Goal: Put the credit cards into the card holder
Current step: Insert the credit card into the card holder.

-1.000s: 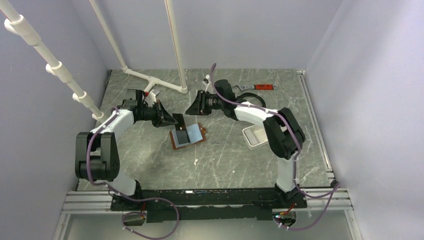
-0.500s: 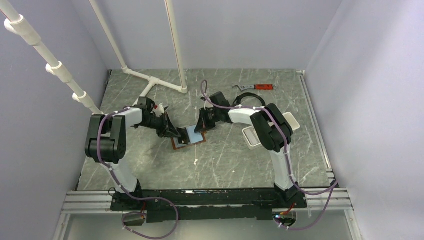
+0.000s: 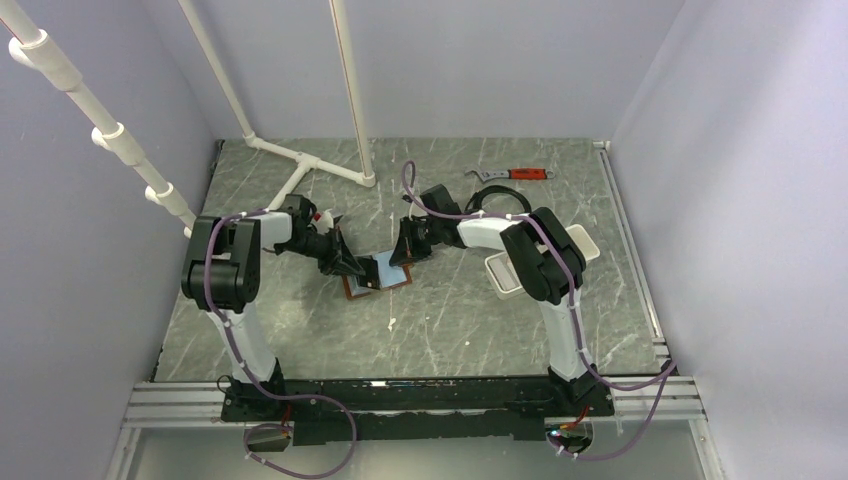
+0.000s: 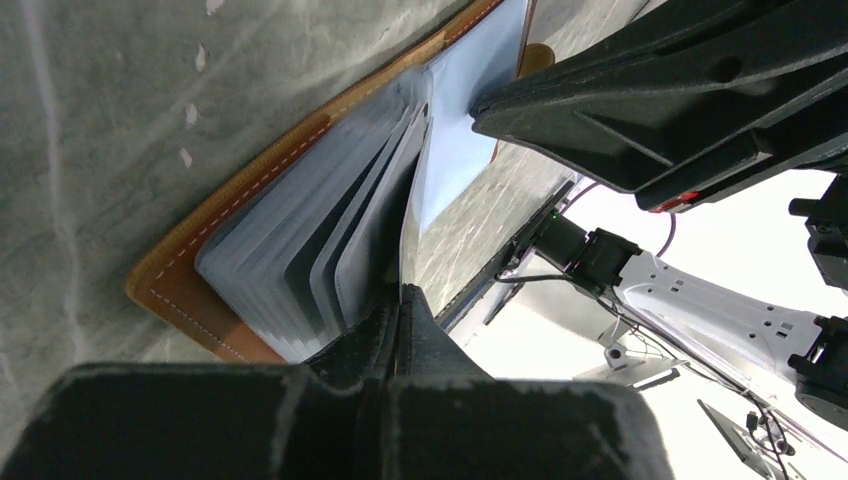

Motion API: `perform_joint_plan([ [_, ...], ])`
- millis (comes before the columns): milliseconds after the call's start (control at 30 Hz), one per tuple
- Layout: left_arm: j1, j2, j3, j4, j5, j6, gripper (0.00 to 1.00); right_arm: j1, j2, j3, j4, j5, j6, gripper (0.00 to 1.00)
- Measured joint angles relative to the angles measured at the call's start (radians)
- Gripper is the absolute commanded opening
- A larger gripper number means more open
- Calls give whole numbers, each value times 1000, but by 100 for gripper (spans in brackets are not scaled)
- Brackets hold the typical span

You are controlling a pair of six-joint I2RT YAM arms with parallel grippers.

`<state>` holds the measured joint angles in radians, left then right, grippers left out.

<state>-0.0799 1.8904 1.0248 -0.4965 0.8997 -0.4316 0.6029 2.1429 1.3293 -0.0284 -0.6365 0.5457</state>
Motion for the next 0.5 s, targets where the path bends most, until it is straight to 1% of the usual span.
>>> perform_joint_plan([
  [267, 0, 28, 37, -36, -12, -8, 0, 0, 0, -1, 3, 0, 0, 0],
  [500, -8, 29, 40, -55, -30, -47, 0, 0, 0, -2, 3, 1, 0, 0],
])
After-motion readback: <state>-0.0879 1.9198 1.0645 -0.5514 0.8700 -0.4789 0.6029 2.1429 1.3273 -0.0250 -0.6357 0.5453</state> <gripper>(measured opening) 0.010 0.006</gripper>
